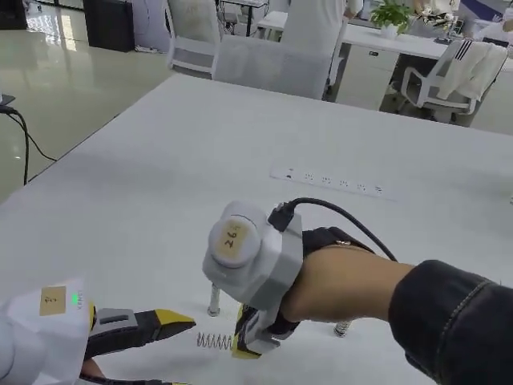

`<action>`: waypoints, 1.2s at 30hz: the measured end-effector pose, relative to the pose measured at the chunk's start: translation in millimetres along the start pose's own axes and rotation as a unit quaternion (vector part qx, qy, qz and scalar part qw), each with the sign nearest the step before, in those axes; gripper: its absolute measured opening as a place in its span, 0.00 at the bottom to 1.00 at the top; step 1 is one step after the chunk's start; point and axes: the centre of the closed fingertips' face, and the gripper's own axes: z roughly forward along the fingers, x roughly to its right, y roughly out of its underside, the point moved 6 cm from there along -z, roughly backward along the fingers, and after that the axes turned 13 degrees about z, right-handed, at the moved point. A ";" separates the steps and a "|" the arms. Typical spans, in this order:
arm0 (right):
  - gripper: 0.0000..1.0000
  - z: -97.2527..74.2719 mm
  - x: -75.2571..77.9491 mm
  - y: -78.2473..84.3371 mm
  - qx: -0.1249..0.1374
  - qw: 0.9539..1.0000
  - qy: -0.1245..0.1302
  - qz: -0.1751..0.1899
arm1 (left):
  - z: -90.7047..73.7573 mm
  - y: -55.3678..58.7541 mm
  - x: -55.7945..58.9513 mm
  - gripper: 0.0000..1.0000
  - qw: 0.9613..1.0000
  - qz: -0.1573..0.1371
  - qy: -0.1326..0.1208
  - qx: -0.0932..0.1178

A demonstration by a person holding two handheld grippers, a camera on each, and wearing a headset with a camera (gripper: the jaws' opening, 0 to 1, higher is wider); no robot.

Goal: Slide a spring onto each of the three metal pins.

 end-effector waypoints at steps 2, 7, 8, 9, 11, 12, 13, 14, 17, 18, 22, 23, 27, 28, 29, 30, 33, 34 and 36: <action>0.08 -6.4 -4.9 1.6 0.001 1.000 -0.007 -0.002 | 1.4 -0.8 1.9 0.43 1.000 0.009 0.007 -0.007; 0.08 -16.4 -13.2 0.7 0.003 1.000 -0.010 -0.017 | 0.8 -6.5 0.6 0.38 1.000 0.020 0.016 -0.003; 0.08 -18.1 -14.5 0.3 0.004 1.000 -0.011 -0.019 | 0.6 -8.2 0.3 0.36 1.000 0.022 0.017 -0.003; 0.08 -20.4 -16.0 -0.8 0.006 1.000 -0.012 -0.021 | 0.6 -10.0 -0.3 0.35 1.000 0.025 0.019 -0.002; 0.08 -23.4 -17.2 -2.2 0.008 1.000 -0.011 -0.024 | 0.9 -11.8 -0.9 0.33 0.999 0.029 0.021 -0.003; 0.08 -24.7 -17.5 -2.5 0.008 1.000 -0.010 -0.025 | 1.1 -12.5 -1.0 0.33 0.999 0.032 0.023 -0.003; 0.08 -26.1 -17.8 -3.0 0.009 1.000 -0.010 -0.027 | 1.3 -13.3 -0.8 0.31 0.999 0.034 0.025 -0.004; 0.08 -27.8 -18.4 -3.5 0.010 1.000 -0.010 -0.028 | 1.6 -14.5 -0.2 0.29 0.999 0.037 0.028 -0.003; 0.08 -31.1 -21.1 -3.9 0.009 0.999 -0.010 -0.033 | 1.9 -17.0 0.9 0.25 0.998 0.045 0.032 -0.003; 0.08 -32.2 -22.6 -3.9 0.008 0.999 -0.011 -0.036 | 1.9 -18.0 1.4 0.24 0.998 0.049 0.034 -0.003; 0.08 -33.6 -27.3 -4.5 0.005 0.999 -0.013 -0.043 | 1.4 -20.1 2.2 0.18 0.998 0.060 0.036 -0.002; 0.08 -33.9 -28.5 -4.4 0.004 0.999 -0.014 -0.046 | 1.2 -20.3 2.2 0.16 0.997 0.063 0.036 -0.003; 0.08 -35.5 -33.2 -3.8 -0.001 0.998 -0.016 -0.054 | 0.4 -21.1 3.0 0.07 0.996 0.074 0.039 -0.004; 0.08 -35.9 -34.0 -3.7 -0.002 0.998 -0.017 -0.055 | 0.3 -20.9 3.0 0.05 0.996 0.075 0.040 -0.004; 0.08 -36.4 -34.7 -3.6 -0.003 0.998 -0.017 -0.057 | 0.1 -20.9 3.7 0.04 0.996 0.077 0.042 -0.005; 0.08 -36.8 -35.1 -3.7 -0.003 0.998 -0.017 -0.058 | 0.1 -21.0 4.2 0.04 0.996 0.079 0.042 -0.005; 0.08 -39.0 -36.4 -4.8 -0.003 0.998 -0.017 -0.061 | -0.3 -20.2 5.7 0.04 0.996 0.082 0.043 -0.007; 0.08 -39.8 -36.7 -5.7 -0.001 0.998 -0.016 -0.063 | -0.5 -19.8 5.8 0.04 0.996 0.082 0.043 -0.008; 0.08 -42.7 -37.2 -8.7 0.006 0.998 -0.014 -0.066 | -0.9 -18.8 6.1 0.03 0.995 0.085 0.043 -0.013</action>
